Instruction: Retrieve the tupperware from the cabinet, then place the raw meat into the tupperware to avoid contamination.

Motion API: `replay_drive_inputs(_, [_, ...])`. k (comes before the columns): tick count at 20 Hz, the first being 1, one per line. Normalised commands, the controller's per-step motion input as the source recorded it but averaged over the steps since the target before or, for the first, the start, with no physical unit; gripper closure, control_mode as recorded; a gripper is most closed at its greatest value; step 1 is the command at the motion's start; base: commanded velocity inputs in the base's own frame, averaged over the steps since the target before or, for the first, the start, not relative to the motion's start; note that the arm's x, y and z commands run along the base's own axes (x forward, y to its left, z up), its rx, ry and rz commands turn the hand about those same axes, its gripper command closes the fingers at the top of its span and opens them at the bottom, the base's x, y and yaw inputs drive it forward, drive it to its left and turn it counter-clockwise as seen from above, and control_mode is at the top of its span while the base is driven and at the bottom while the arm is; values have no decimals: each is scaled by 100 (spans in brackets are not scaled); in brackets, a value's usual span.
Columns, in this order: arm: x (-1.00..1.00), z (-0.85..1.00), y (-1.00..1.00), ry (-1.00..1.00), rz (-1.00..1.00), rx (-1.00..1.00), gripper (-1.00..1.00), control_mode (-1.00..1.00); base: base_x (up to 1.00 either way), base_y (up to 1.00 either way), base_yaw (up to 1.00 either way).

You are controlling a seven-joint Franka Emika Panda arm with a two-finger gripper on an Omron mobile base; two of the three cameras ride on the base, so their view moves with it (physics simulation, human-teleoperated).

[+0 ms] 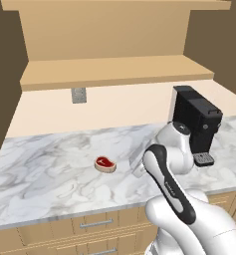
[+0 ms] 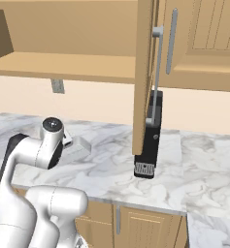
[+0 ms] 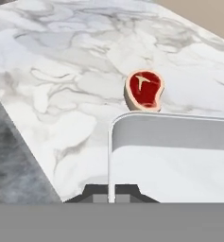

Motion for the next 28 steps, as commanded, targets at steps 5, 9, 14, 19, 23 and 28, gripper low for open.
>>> replay_drive_inputs(5, [34,-24,0,-1,0,0,100,-100,0,0,0])
replay_drive_inputs(9, [34,-18,0,0,0,0,100,-100,0,0,0])
replay_drive_inputs(14, [36,-10,0,0,0,0,100,-100,0,0,0])
replay_drive_inputs(19, [34,-10,-3,0,0,0,100,-100,0,0,0])
replay_drive_inputs(23, [33,-17,-5,0,0,0,100,-100,0,0,0])
replay_drive_inputs(28, [30,-27,-5,0,0,0,100,-100,0,0,0])
